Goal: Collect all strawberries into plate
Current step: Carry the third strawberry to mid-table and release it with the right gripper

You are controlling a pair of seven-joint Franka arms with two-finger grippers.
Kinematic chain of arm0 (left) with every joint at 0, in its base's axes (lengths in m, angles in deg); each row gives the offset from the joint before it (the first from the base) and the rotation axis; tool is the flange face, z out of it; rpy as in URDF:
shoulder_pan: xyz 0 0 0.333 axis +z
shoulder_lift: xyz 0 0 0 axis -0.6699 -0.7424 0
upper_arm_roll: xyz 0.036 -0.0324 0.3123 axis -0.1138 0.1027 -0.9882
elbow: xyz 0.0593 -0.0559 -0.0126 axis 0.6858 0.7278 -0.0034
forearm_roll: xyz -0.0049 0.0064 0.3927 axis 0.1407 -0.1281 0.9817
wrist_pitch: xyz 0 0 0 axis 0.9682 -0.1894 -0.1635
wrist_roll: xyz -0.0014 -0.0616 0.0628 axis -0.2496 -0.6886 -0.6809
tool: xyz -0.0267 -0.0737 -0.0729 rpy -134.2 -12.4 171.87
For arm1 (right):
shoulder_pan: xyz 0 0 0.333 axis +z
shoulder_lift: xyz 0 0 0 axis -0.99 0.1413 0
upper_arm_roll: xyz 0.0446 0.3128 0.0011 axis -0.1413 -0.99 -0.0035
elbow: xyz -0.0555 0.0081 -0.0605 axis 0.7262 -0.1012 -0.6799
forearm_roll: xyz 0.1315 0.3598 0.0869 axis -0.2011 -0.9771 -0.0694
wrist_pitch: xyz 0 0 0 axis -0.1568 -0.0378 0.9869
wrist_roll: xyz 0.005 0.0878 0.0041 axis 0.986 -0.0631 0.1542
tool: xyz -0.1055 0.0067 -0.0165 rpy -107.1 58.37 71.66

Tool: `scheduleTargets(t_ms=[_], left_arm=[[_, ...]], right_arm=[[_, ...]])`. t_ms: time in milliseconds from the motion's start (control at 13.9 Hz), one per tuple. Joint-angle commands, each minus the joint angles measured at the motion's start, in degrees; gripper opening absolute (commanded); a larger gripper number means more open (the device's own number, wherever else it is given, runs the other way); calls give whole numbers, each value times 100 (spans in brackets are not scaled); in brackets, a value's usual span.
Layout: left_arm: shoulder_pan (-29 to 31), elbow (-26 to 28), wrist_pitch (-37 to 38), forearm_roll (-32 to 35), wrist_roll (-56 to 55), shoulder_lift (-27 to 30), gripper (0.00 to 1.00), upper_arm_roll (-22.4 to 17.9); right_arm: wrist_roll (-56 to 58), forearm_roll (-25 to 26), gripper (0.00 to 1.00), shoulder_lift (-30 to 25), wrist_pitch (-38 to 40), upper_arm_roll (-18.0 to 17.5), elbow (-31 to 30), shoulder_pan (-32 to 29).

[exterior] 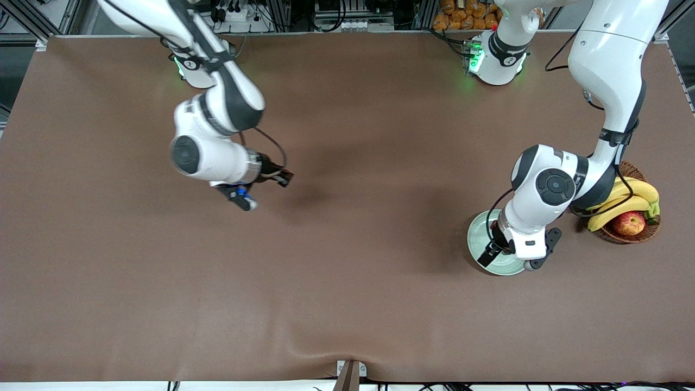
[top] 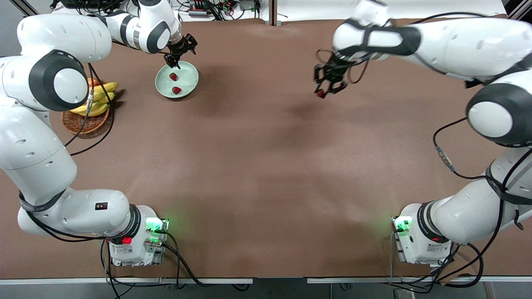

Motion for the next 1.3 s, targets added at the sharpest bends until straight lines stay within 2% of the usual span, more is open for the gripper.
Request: scheduleTargets(t_ms=[0, 144, 361, 721, 794, 866, 938, 1082, 1226], left_arm=[[41, 63, 113, 113, -149, 145, 100, 48], [32, 72, 113, 113, -158, 180, 100, 48], [32, 80, 113, 113, -184, 171, 100, 92], [23, 98, 113, 104, -297, 154, 100, 259], [15, 107, 113, 104, -316, 153, 100, 285], [6, 107, 113, 104, -316, 153, 100, 303], [6, 107, 113, 104, -325, 162, 100, 329], [6, 115, 113, 104, -421, 153, 100, 470], [-125, 98, 139, 104, -421, 127, 100, 531]], right_arm=[[-750, -204, 0, 674, -826, 78, 319, 652], [-1277, -248, 0, 1105, -1346, 87, 642, 1030], [-1981, -196, 0, 1782, -1462, 131, 1407, 1470], [-2053, -196, 0, 2170, -2042, 149, 1506, 1709], [-2053, -196, 10, 2197, -2095, 149, 1506, 1709], [-2053, -196, 59, 2232, -2104, 149, 1514, 1717], [-2062, -187, 100, 2232, -2078, 149, 1549, 1709], [-2062, -152, 100, 2119, -1973, 183, 1567, 1691], [-2062, -160, 100, 2013, -1378, 280, 1759, 1595]])
